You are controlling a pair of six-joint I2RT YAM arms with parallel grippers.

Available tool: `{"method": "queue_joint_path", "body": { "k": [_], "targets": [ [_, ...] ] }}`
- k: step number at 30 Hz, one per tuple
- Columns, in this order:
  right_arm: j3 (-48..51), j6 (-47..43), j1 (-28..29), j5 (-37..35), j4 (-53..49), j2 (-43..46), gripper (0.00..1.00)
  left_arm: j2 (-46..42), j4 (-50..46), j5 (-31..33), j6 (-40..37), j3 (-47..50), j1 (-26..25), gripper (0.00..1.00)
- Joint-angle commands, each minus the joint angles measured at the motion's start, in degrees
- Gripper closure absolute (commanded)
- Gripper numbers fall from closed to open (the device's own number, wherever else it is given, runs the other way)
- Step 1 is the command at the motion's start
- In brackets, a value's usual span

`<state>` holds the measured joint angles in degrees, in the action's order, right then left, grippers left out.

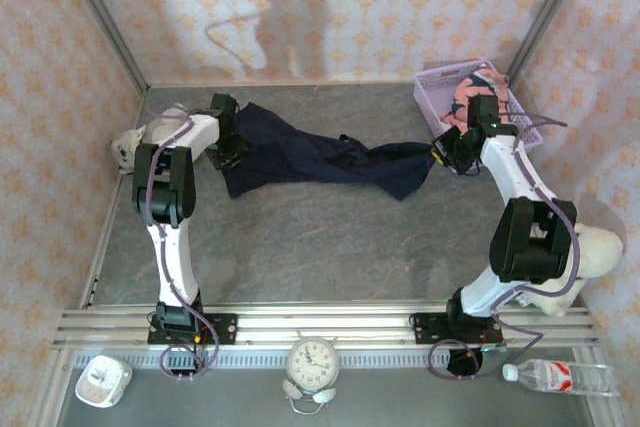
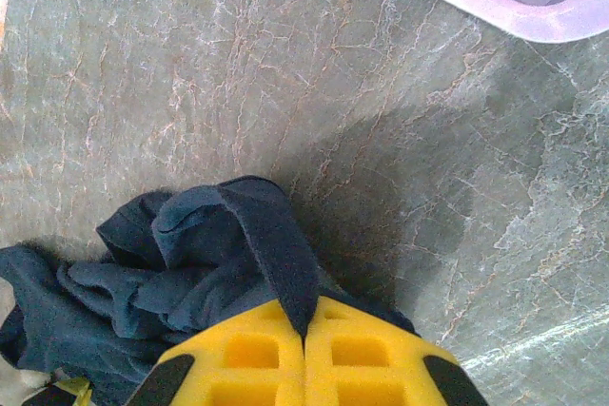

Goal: Fold and stack the mixed laundry pile

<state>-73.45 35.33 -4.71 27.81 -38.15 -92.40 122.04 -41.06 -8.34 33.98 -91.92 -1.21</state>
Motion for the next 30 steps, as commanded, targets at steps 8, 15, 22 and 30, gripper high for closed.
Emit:
{"method": "queue_joint_path", "body": {
  "k": [8,15,22,30],
  "targets": [
    [0.4,0.4,-0.6,-3.3,-0.9,2.2,1.0,-6.8,-7.9,-2.1,-1.4,-8.5,0.5,1.0],
    [-10.7,2.0,-0.7,2.5,0.3,-3.7,1.0,-5.8,-11.4,-7.3,0.8,-24.8,0.4,1.0],
    [-50.5,5.4,-2.8,10.7,-4.7,-14.4,1.0,6.9,-16.6,-14.1,10.0,-73.9,3.0,1.0],
    [-82.1,10.8,-5.7,15.7,-6.0,-17.3,1.0,-10.3,2.2,-17.3,19.5,-64.8,9.3,1.0]
  ]
}}
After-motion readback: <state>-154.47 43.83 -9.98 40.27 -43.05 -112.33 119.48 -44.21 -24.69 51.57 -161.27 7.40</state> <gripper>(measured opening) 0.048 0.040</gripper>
